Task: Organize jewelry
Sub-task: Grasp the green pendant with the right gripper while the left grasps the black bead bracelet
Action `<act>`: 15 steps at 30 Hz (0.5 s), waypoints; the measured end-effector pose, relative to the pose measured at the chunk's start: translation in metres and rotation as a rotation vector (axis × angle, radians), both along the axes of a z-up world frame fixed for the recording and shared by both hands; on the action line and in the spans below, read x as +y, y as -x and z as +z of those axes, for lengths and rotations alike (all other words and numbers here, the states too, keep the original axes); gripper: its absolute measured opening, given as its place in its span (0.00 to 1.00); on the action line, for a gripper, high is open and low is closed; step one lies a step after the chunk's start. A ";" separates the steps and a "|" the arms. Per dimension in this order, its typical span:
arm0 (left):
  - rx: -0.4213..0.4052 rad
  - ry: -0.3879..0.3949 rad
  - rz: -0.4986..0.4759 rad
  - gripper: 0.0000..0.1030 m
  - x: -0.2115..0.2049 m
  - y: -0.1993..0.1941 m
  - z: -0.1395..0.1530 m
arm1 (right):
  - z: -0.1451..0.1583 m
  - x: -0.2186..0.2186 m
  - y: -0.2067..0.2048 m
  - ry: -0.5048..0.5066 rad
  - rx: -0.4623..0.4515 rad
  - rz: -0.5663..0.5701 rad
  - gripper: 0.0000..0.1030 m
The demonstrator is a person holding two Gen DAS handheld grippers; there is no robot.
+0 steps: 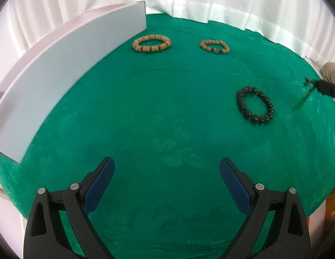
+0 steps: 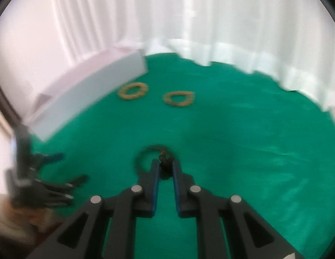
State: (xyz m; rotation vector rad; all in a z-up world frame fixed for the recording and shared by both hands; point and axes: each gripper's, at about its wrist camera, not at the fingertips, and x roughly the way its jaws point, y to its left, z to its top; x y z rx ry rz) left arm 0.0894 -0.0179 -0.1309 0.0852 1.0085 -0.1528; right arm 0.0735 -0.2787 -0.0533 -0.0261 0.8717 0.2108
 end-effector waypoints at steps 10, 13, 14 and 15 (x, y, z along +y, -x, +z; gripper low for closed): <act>0.091 0.109 -0.120 0.95 -0.023 -0.036 0.004 | -0.044 -0.046 0.030 -0.105 0.085 -0.181 0.44; 0.094 0.109 -0.155 0.95 -0.048 -0.060 0.010 | -0.044 -0.058 0.044 -0.164 0.067 -0.237 0.44; 0.094 0.109 -0.163 0.95 -0.055 -0.066 0.011 | -0.043 -0.062 0.049 -0.177 0.059 -0.249 0.44; 0.099 0.107 -0.173 0.95 -0.063 -0.072 0.010 | -0.041 -0.065 0.054 -0.183 0.051 -0.258 0.44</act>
